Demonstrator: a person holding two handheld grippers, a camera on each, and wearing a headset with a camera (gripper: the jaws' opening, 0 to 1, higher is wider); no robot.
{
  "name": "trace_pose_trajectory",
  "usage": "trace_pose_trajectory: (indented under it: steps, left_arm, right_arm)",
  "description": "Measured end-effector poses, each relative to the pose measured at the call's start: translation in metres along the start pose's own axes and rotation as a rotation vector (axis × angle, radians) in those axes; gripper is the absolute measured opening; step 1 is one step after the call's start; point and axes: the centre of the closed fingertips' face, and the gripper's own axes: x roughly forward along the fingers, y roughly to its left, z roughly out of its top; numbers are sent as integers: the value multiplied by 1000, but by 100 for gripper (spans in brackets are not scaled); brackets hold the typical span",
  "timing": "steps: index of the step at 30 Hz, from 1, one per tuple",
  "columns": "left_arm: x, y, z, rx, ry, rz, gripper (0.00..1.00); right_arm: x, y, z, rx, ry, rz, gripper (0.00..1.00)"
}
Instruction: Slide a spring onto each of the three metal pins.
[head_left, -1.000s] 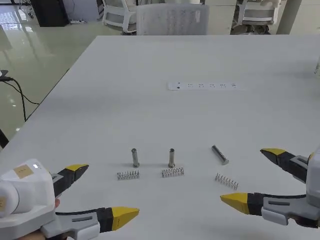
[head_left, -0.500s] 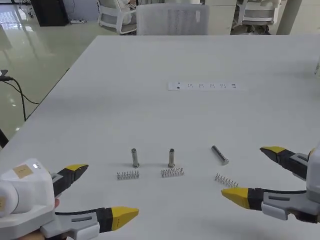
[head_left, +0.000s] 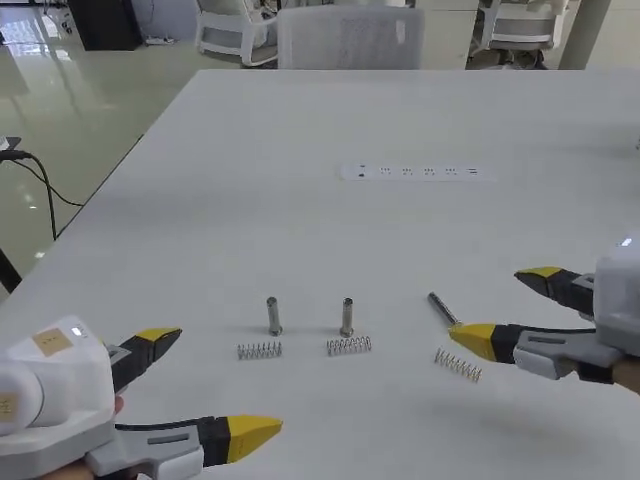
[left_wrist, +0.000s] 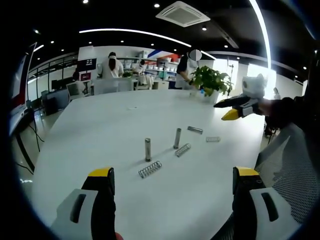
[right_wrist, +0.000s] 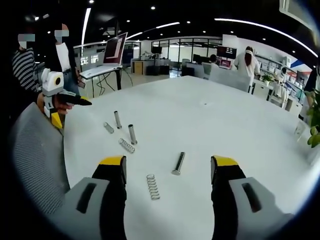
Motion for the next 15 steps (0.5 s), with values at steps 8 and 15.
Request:
trace_pose_trajectory:
  steps: [8, 15]
  left_arm:
    - [0, 0, 0, 0, -1, 2, 97]
    - [0, 0, 0, 2, 0, -1, 97]
  right_arm:
    - [23, -12, -2, -30, 77, -12, 61]
    - [43, -21, -6, -45, 147, -9, 56]
